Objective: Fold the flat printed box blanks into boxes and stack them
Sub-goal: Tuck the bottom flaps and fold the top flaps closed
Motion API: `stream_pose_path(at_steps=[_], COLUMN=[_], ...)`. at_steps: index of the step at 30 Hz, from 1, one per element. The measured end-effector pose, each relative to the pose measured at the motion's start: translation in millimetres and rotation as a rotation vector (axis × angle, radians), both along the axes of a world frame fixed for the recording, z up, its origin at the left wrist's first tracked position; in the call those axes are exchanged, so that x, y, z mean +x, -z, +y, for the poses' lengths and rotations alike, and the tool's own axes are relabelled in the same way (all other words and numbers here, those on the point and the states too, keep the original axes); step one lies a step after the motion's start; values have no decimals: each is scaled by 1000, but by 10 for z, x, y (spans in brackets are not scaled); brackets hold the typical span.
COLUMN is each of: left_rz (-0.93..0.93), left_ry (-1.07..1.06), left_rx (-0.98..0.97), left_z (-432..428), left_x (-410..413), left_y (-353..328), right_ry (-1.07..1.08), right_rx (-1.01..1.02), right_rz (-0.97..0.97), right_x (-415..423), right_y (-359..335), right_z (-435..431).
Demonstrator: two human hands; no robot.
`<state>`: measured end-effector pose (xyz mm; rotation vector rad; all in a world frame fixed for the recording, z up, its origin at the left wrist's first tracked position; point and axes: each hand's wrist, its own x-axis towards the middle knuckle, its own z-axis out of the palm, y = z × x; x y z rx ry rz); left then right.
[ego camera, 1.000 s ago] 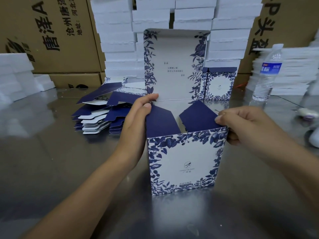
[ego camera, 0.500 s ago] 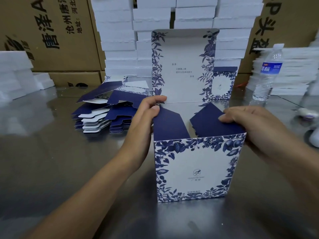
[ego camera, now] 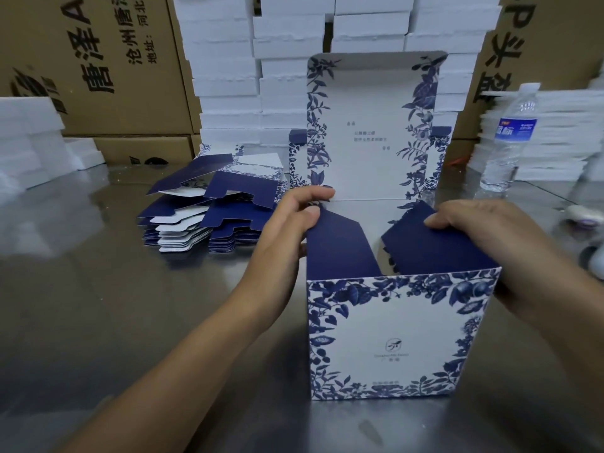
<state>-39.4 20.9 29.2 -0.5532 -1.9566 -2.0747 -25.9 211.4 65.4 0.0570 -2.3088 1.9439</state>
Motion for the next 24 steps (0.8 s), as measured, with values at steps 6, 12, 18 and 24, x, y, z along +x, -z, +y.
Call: stream_pose_path(at_steps=[6, 12, 18, 24], left_rz=[7, 5, 18, 6], left_ry=[19, 52, 87, 127], left_rx=[-27, -18, -21, 14], left_z=[-5, 6, 7, 8], left_x=[6, 13, 13, 9], left_y=[-16, 9, -6, 15], right_ry=[67, 149, 150, 218], right_rx=[-224, 72, -158, -167], right_rz=[-118, 40, -86, -113], right_x=[47, 49, 35, -19], right_y=[-27, -90, -64, -70], right_z=[-66, -38, -64, -50])
